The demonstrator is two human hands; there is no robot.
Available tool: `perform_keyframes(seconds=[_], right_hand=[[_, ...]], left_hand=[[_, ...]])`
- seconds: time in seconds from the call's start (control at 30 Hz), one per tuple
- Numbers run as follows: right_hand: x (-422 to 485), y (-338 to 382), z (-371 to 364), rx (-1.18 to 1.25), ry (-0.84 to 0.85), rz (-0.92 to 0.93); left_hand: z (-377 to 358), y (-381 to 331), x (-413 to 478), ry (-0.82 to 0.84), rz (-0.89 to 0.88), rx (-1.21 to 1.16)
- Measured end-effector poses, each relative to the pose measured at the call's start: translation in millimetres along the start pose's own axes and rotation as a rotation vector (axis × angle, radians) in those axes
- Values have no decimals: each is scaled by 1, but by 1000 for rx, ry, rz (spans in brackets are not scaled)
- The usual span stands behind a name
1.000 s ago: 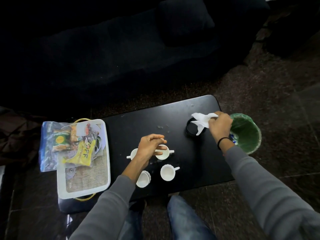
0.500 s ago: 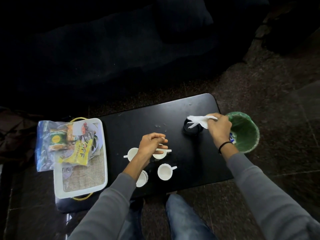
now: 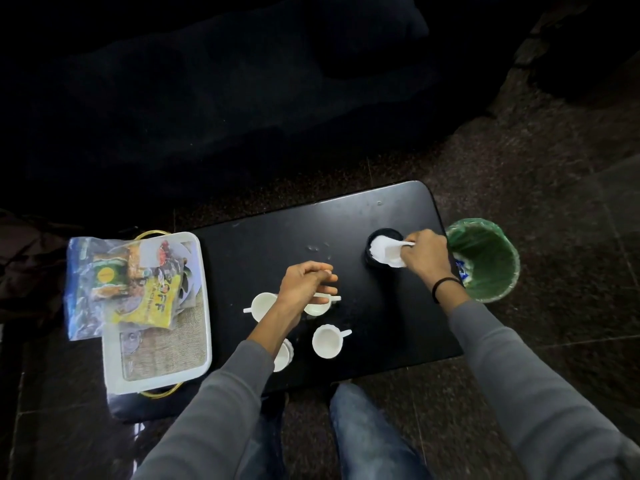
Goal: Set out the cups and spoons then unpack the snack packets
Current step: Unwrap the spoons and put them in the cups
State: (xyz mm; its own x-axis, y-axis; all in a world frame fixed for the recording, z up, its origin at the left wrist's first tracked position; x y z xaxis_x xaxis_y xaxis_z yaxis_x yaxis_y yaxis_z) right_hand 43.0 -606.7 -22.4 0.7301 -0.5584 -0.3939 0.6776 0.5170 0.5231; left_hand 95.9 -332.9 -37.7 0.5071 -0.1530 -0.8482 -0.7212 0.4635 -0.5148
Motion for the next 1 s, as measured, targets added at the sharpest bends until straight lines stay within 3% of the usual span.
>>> perform_keyframes(seconds=[0.17,0.5,1.0], right_hand=[[8,-5,-2,-12,73,-80],[10,-11,-6,92,20,-97],[-30,30,5,-61,-33,87]], left_hand=[[-7,-1,1,20,8,-12],[-16,1,2,38,11,-2],[-3,-5,-24,26,-38,-47]])
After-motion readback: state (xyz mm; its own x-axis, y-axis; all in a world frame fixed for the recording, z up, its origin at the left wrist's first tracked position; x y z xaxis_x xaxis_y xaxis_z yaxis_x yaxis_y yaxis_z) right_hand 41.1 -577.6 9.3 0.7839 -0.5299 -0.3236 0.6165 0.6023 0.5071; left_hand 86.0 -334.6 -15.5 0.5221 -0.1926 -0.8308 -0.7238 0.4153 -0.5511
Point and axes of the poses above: each hand's wrist, its own x-axis towards the middle knuckle, its own z-axis out of the back of the hand, y = z × x, the point moved 10 cm from there along x, towards the middle knuckle, and after that the axes turned 8 degrees about z, right-handed, at the moved point
